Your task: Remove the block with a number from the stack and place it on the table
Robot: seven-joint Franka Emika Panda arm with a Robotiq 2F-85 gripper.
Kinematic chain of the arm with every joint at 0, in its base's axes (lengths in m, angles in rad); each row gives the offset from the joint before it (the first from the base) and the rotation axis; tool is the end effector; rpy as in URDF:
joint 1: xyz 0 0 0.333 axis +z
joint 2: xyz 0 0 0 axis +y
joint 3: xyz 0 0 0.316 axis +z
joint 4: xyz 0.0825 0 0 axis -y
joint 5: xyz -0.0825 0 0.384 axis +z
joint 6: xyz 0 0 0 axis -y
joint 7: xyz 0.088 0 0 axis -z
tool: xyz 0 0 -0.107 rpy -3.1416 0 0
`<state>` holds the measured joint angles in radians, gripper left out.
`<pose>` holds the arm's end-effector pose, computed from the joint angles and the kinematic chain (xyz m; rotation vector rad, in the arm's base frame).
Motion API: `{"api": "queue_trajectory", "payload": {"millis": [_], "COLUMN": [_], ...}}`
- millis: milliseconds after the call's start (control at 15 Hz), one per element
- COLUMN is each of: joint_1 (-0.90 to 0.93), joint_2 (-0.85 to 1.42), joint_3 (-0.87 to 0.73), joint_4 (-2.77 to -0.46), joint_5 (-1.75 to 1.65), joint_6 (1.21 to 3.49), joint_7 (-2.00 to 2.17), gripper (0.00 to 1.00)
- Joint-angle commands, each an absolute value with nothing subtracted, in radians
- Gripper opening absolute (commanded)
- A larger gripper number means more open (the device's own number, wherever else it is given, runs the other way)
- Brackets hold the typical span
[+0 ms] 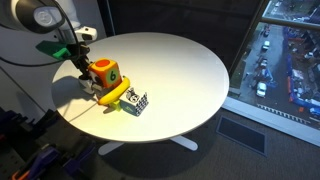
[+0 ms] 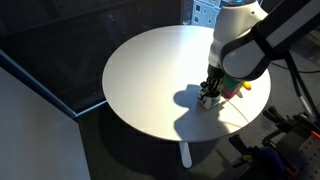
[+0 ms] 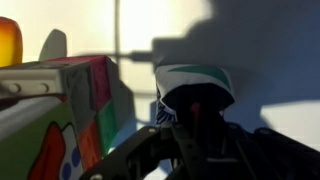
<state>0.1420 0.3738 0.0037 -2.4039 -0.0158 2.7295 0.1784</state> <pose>0.4834 0.0717 0.1564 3.1283 -0.0286 -0.0732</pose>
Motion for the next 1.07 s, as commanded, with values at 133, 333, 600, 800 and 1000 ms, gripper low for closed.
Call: {"api": "queue_trajectory", "payload": {"millis": [133,333,600,800,1000], "joint_1": [0.157,0.159,0.153,0.148,0.145], "joint_2": [0.372,0.346,0.296,0.25,0.203], "joint_3": [-0.009,-0.01,0.004,0.016,0.025], "joint_4": [-2.395,-2.404,-2.413,-2.412,-2.406], "joint_5": [-0.033,-0.033,-0.022,-0.02,-0.022], "joint_6": [2.719,2.69,2.622,2.558,2.513], "joint_7": [0.209,0.214,0.209,0.207,0.212], "gripper": [0.73,0.97,1.0,1.0,1.0]}}
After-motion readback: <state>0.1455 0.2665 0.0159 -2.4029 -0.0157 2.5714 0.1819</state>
